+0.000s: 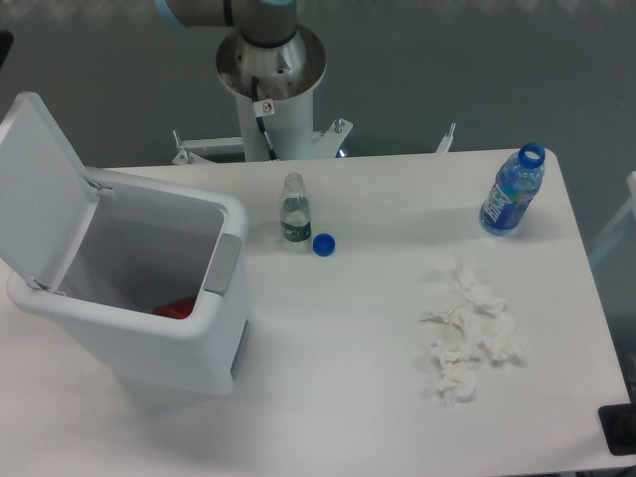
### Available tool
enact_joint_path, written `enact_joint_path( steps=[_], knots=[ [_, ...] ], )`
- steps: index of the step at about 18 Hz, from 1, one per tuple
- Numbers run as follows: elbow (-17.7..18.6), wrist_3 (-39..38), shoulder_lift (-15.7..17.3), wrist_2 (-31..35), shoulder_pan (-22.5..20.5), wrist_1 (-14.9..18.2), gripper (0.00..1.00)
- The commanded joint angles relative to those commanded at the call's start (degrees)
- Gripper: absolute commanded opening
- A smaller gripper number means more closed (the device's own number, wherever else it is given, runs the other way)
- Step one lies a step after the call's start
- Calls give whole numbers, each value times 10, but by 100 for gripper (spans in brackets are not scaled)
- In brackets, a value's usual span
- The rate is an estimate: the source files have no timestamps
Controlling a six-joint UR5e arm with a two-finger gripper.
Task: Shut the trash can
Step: 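Move the gripper up and over behind the open trash can lid, then lower the gripper behind the raised lid and push it forward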
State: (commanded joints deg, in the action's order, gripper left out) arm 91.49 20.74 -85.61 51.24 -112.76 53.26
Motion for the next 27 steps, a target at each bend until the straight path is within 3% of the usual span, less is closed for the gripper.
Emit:
enact_joint_path(
  steps=[14,27],
  knots=[
    [15,6,-18,10,11,1,100],
    [19,11,-17,83,-3,1,100]
  ],
)
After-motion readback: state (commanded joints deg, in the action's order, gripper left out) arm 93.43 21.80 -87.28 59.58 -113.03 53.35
